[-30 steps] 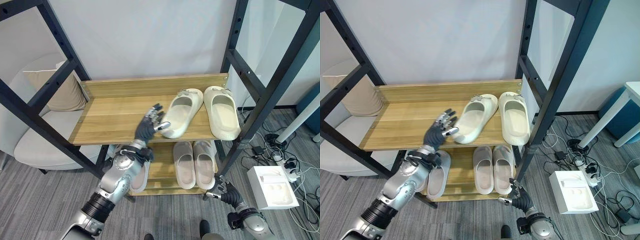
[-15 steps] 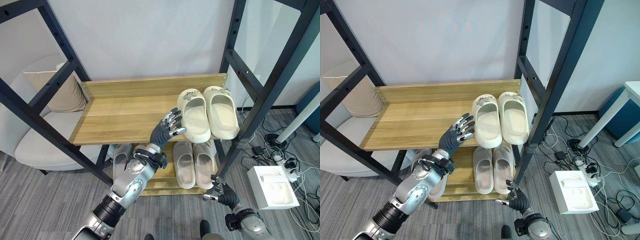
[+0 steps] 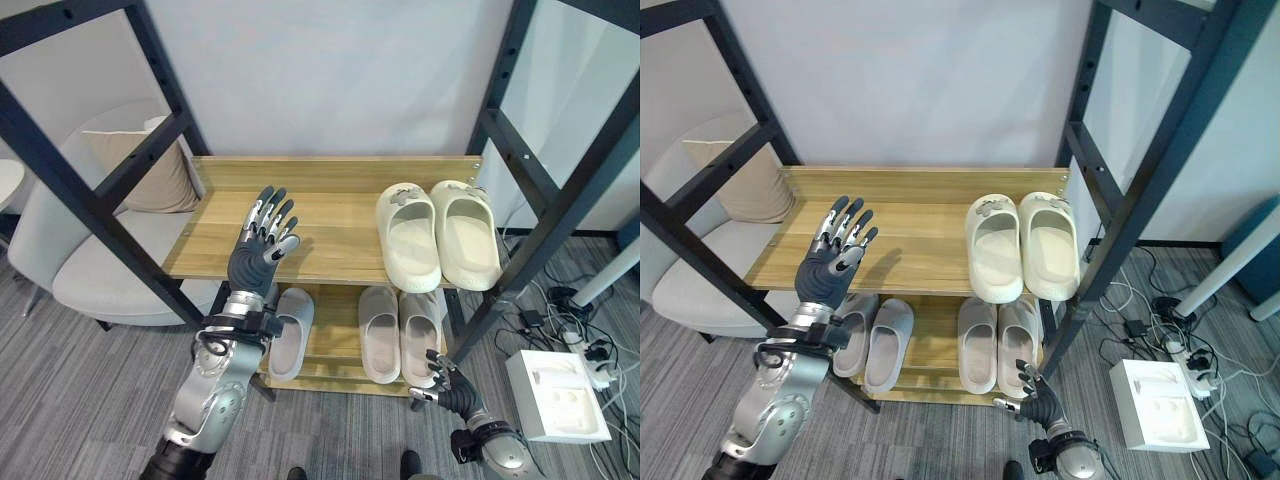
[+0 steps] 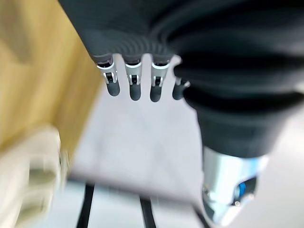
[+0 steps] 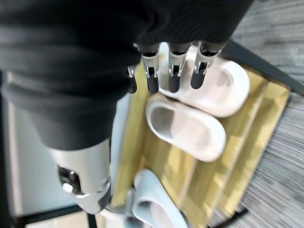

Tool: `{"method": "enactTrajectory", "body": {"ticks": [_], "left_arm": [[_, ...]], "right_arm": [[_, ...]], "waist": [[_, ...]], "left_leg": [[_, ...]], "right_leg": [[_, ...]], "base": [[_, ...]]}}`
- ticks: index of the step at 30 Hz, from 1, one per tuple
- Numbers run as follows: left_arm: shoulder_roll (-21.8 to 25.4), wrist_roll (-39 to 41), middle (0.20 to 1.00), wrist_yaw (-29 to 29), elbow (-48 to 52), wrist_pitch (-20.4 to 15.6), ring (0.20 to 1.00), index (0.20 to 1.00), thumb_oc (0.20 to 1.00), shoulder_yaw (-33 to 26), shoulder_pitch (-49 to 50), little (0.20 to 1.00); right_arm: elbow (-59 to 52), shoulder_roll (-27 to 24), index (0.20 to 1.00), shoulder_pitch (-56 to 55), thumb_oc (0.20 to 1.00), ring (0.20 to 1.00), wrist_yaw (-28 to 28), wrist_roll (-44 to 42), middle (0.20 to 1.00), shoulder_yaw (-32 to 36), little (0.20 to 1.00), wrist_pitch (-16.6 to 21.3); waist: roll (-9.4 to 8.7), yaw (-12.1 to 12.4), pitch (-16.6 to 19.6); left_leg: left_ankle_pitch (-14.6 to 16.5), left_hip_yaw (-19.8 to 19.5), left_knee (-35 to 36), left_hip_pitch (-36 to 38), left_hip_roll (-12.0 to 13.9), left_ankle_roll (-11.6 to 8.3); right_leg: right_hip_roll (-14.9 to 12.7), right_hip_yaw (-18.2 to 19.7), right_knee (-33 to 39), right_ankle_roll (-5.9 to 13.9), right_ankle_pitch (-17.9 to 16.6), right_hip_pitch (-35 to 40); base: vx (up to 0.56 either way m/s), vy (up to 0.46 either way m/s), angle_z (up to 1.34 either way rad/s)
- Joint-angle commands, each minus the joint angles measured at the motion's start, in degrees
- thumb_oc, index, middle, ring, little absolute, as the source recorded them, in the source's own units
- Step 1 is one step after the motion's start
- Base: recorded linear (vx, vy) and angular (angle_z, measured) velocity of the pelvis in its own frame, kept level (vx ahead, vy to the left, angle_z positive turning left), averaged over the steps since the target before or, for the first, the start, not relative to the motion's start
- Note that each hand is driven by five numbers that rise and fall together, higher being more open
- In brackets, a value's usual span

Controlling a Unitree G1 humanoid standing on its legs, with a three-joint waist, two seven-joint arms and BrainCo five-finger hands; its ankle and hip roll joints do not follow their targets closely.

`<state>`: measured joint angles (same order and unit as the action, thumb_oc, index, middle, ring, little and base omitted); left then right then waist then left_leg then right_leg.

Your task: Arrange the slippers neatly on the shoe rack.

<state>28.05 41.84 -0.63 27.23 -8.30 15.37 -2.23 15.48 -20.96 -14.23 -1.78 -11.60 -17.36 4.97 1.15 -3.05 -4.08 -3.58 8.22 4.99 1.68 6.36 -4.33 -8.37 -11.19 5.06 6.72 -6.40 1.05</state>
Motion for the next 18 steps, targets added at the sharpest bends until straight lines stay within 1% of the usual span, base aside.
{"method": "enactTrajectory", "body": {"ticks": [1,2,4,5,6,7,8,11,12,13,15,16,17,18], "left_arm": [[3.38,3.67,1.0,11.68,-2.43,0.97,1.0,1.0,1.0,3.34,-6.16,1.0],[5.78,3.95,1.0,14.03,-1.65,1.58,1.0,1.0,1.0,4.76,-6.25,1.0],[8.52,5.24,1.0,18.7,-2.75,4.19,1.0,1.0,1.0,9.73,-6.1,1.0],[9.72,4.95,1.0,20.02,-3.41,4.87,1.0,1.0,1.0,11.42,-6.36,1.0],[10.55,4.51,1.0,21.58,-4.81,6.16,1.0,1.0,1.0,14.12,-6.13,1.0],[10.51,4.48,1.0,21.64,-4.96,6.09,1.0,1.0,1.0,14.24,-6.24,1.0],[12.3,2.43,1.0,24.16,-7.18,7.23,1.0,1.0,1.0,17.88,-5.68,1.0],[12.46,-1.07,1.0,25.98,-11.75,7.95,1.0,1.0,1.0,21.09,-3.41,1.0],[12.35,-1.15,1.0,26.05,-11.92,7.85,1.0,1.0,1.0,21.13,-3.43,1.0],[11.91,-3.21,1.0,25.93,-13.77,7.84,1.0,1.0,1.0,21.29,-2.23,1.0],[11.59,-11.3,1.0,24.24,-17.92,6.97,1.0,1.0,1.0,19.8,0.34,1.0],[11.49,-18.77,1.0,23.01,-20.65,6.63,1.0,1.0,1.0,17.72,1.85,1.0],[10.31,-24.34,1.0,20.92,-22.35,6.81,1.0,1.0,1.0,14.77,4.2,1.0],[9.09,-27.89,1.0,19.16,-23.1,6.62,1.0,1.0,1.0,12.49,5.97,1.0]], "right_arm": [[-1.33,0.95,1.0,3.45,1.0,1.0,2.76,-1.86,1.0,0.08,1.0,2.89],[-1.35,0.64,1.0,3.42,1.0,1.0,3.42,-1.84,1.0,-0.2,1.0,2.96],[-0.88,0.35,1.0,3.88,1.0,1.0,4.51,-1.4,1.0,-1.21,1.0,2.74],[-0.77,0.16,1.0,4.1,1.0,1.0,4.89,-1.3,1.0,-1.47,1.0,2.67],[-0.56,-0.18,1.0,4.6,1.0,1.0,5.33,-0.98,1.0,-2.02,1.0,2.61],[-0.54,-0.14,1.0,4.58,1.0,1.0,5.33,-0.97,1.0,-1.97,1.0,2.63],[0.02,-0.68,1.0,5.63,1.0,1.0,5.81,-0.69,1.0,-2.5,1.0,2.41],[0.37,-1.0,1.0,6.97,1.0,1.0,6.11,-0.59,1.0,-3.27,1.0,2.22],[0.38,-1.02,1.0,6.95,1.0,1.0,6.1,-0.59,1.0,-3.29,1.0,2.23],[0.58,-1.03,1.0,7.39,1.0,1.0,6.12,-0.5,1.0,-3.44,1.0,2.11],[0.6,-1.26,1.0,7.46,1.0,1.0,6.04,-0.84,1.0,-3.04,1.0,1.89],[0.93,-1.24,1.0,7.41,1.0,1.0,6.0,-0.85,1.0,-2.5,1.0,1.6],[1.09,-0.95,1.0,7.47,1.0,1.0,5.89,-0.79,1.0,-2.43,1.0,1.43],[1.15,-0.49,1.0,7.69,1.0,1.0,5.72,-0.72,1.0,-2.11,1.0,1.33]], "waist": [[-1.28,-0.11,-0.43],[-1.19,-0.1,-0.35],[-1.16,-0.15,-0.26],[-1.12,-0.18,-0.24],[-1.03,-0.36,-0.25],[-1.04,-0.3,-0.25],[-0.81,-0.48,-0.19],[-0.71,-0.71,-0.28],[-0.68,-0.7,-0.27],[-0.7,-0.77,-0.27],[-0.72,-0.84,-0.28],[-0.7,-0.66,-0.29],[-0.72,-0.53,-0.26],[-0.84,-0.16,-0.3]], "left_leg": [[3.55,-0.29,0.01,0.84,0.37,-0.37],[3.55,-0.31,0.01,0.82,0.37,-0.44],[3.6,-0.39,0.01,0.76,0.35,-0.48],[3.62,-0.39,0.01,0.76,0.34,-0.48],[3.62,-0.34,0.01,0.78,0.3,-0.45],[3.63,-0.35,0.01,0.79,0.3,-0.45],[3.72,-0.25,0.01,0.84,0.23,-0.39],[3.87,-0.16,0.01,1.05,0.17,-0.19],[3.89,-0.15,0.01,1.07,0.17,-0.19],[3.99,-0.08,0.01,1.17,0.14,-0.12],[4.12,-0.07,0.01,1.35,0.11,0.0],[4.15,-0.15,0.01,1.36,0.1,0.07],[4.22,-0.32,0.01,1.43,0.08,0.12],[4.25,-0.54,0.01,1.37,0.05,0.16]], "right_leg": [[-1.58,-2.43,-0.06,3.12,4.51,2.07],[-1.57,-2.49,-0.06,3.18,4.47,2.1],[-1.55,-2.54,-0.06,3.28,4.47,2.11],[-1.54,-2.54,-0.06,3.31,4.47,2.1],[-1.5,-2.54,-0.1,3.34,4.47,2.09],[-1.5,-2.55,-0.1,3.34,4.48,2.11],[-1.53,-2.57,-0.15,3.42,4.44,2.02],[-1.55,-2.22,-0.27,3.44,4.52,1.97],[-1.55,-2.21,-0.27,3.44,4.52,1.98],[-1.58,-2.16,-0.3,3.44,4.56,1.99],[-1.58,-1.87,-0.35,3.37,4.64,2.13],[-1.57,-1.78,-0.35,3.34,4.66,2.16],[-1.54,-1.83,-0.34,3.25,4.77,2.29],[-1.5,-1.9,-0.31,3.16,4.84,2.34]], "base": [[0.01,0.012,0.05],[0.0,0.0,0.0],[0.01,0.021,-0.05],[0.01,0.019,-0.04],[0.0,0.0,0.0],[0.0,0.0,0.0],[0.0,0.0,0.0],[0.0,0.01,-0.01],[0.0,0.0,0.0],[0.0,0.0,0.0],[0.0,0.0,0.0],[0.0,0.0,0.0],[0.0,0.0,0.0],[0.0,-0.008,0.04]]}}
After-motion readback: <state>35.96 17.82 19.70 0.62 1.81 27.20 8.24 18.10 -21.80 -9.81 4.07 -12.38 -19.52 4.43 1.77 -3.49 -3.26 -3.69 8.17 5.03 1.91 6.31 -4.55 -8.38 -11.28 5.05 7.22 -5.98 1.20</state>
